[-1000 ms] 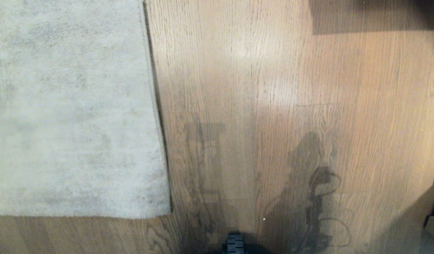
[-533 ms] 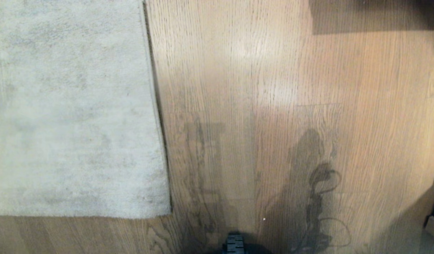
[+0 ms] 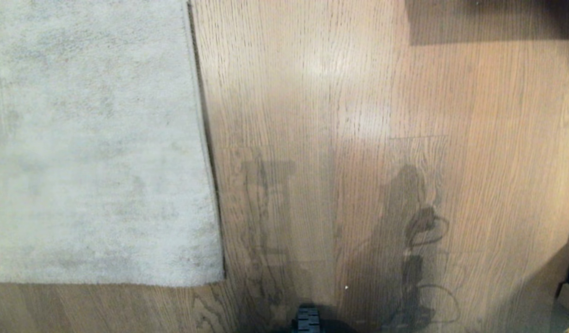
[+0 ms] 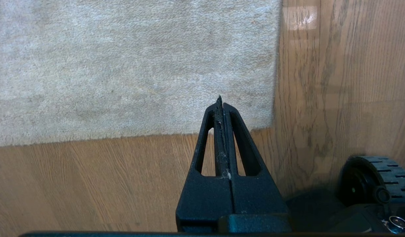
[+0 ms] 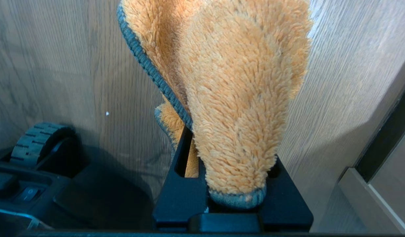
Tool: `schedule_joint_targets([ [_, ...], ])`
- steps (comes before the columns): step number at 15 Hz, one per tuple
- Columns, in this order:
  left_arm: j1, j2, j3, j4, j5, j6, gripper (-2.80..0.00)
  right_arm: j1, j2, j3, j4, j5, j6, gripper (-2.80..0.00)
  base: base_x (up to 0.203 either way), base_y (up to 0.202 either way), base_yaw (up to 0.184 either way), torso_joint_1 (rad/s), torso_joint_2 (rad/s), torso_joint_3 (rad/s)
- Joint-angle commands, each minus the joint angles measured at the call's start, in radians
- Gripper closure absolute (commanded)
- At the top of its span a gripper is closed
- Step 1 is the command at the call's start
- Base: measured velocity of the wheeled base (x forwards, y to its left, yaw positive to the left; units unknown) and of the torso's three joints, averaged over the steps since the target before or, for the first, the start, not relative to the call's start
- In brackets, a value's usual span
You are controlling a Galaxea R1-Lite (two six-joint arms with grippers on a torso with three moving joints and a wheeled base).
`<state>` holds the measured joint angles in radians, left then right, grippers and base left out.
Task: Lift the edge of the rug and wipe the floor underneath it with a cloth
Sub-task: Put down the rag
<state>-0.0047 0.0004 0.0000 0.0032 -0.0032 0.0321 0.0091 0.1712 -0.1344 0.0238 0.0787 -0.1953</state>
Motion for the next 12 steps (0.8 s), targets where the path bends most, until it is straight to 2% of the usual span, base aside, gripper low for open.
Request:
schedule_joint_targets([
  [1, 0.0, 0.0, 0.0, 0.0, 0.0, 0.0, 0.0, 0.002, 0.062, -0.008, -0.006, 0.001, -0.001, 0.0, 0.0, 0.0, 0.0, 0.0, 0.0, 0.0],
  [12, 0.0, 0.0, 0.0, 0.0, 0.0, 0.0, 0.0, 0.001, 0.334, -0.048, -0.015, 0.001, -0.006, 0.0, 0.0, 0.0, 0.0, 0.0, 0.0, 0.0],
])
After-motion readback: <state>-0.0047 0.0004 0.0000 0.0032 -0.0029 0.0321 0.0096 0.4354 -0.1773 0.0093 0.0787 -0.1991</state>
